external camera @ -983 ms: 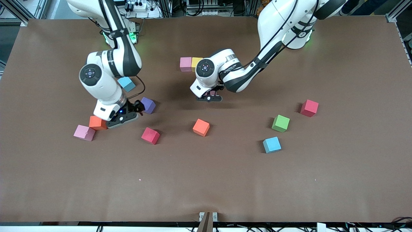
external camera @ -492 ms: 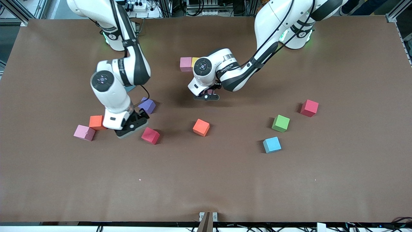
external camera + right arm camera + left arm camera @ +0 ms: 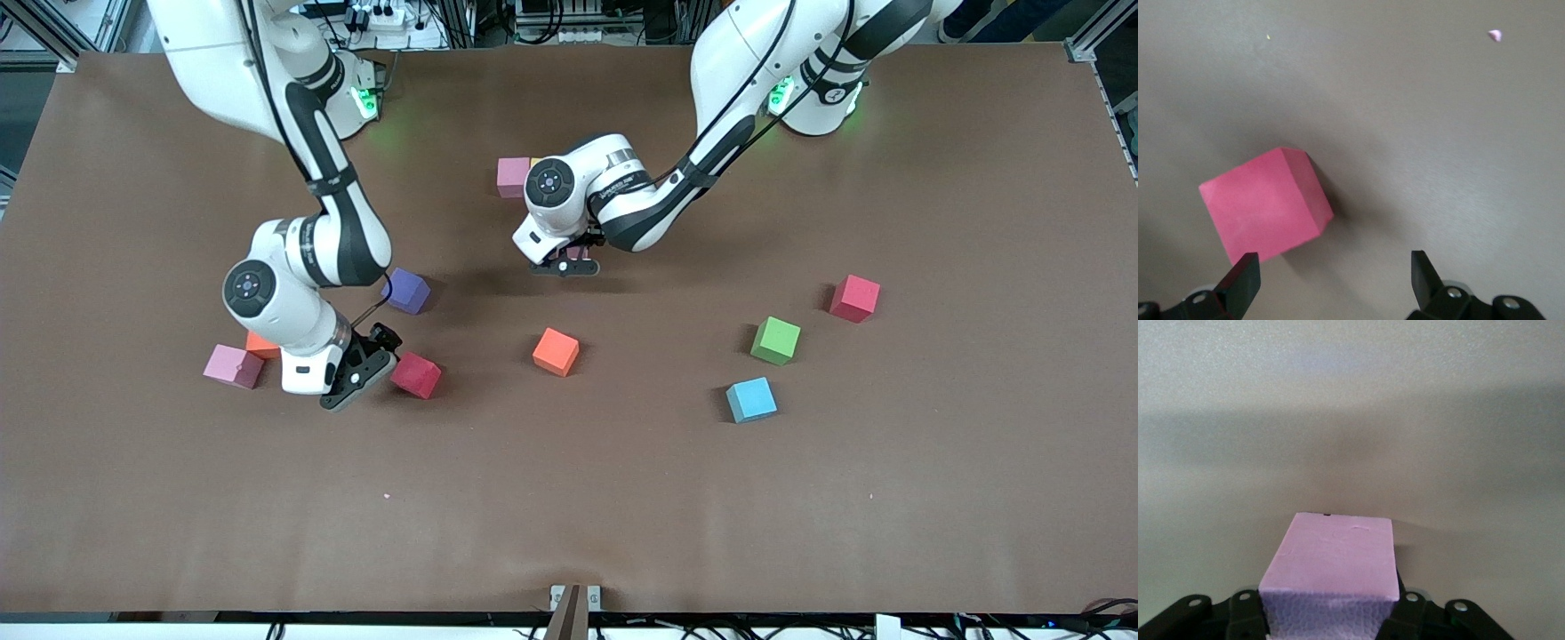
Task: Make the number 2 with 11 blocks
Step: 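Grasp the red cube with the right gripper while the left places pink below purple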
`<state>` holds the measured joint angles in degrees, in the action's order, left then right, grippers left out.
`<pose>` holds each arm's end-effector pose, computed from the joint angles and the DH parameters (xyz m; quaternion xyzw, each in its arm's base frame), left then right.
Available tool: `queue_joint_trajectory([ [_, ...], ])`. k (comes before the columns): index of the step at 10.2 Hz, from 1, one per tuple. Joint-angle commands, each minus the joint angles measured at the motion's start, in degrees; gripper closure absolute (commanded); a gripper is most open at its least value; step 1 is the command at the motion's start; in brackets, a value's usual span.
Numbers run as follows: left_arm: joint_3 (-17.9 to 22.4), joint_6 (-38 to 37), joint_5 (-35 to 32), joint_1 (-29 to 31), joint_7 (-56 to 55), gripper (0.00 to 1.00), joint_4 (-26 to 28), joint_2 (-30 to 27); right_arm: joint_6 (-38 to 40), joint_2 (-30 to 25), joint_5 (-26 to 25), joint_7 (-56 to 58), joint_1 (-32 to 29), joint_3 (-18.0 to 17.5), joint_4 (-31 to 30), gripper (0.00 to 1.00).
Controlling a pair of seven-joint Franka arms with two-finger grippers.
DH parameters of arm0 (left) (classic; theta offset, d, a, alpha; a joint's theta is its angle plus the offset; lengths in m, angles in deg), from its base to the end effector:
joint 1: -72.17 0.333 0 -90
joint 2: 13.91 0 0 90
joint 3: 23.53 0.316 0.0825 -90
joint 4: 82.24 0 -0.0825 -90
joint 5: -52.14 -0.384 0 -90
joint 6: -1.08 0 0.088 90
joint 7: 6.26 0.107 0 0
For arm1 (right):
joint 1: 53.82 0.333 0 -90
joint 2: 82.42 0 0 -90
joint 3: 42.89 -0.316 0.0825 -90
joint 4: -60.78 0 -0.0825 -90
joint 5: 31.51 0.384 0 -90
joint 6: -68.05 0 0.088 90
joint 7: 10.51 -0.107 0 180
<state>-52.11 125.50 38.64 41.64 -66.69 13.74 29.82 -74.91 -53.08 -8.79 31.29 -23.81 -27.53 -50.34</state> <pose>0.3720 -0.5443 0.1867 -0.9931 0.0188 0.1121 0.0287 0.6071 0.1642 0.2319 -0.9347 -0.3483 -0.0509 0.0493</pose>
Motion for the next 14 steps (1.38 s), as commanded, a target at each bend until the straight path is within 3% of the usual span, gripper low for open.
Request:
queue_joint_trajectory([
  [1,2.0,1.0,0.4,-1.4,-0.7,0.71,-2.1,1.7,1.9,0.4,2.4,0.9,0.1,-1.2,2.3,0.0],
  [6,1.9,1.0,0.6,-1.5,-0.7,0.71,-2.3,1.6,4.0,0.9,2.4,5.1,1.1,-1.2,3.0,0.0],
  [10,1.9,1.0,0.7,-2.7,-0.7,0.7,-2.3,1.7,1.5,3.1,2.3,7.0,2.6,-1.2,3.6,0.0],
  [11,1.9,1.0,0.7,-2.7,-0.7,0.62,-2.3,1.7,1.0,3.8,2.4,7.8,2.6,-1.2,4.0,0.0],
  [12,1.9,1.0,0.6,-2.7,-0.7,0.15,-2.2,1.7,-0.1,4.2,2.4,9.2,2.6,-1.2,4.1,0.0],
  [13,1.9,1.0,0.6,-2.7,-0.7,0.0,-2.2,1.8,-0.6,4.9,2.5,9.8,2.6,-1.3,4.2,0.0],
  [14,1.9,1.0,0.7,-2.6,-0.7,0.0,-2.2,1.6,-1.5,5.2,2.5,10.0,2.6,-1.3,4.2,0.0],
])
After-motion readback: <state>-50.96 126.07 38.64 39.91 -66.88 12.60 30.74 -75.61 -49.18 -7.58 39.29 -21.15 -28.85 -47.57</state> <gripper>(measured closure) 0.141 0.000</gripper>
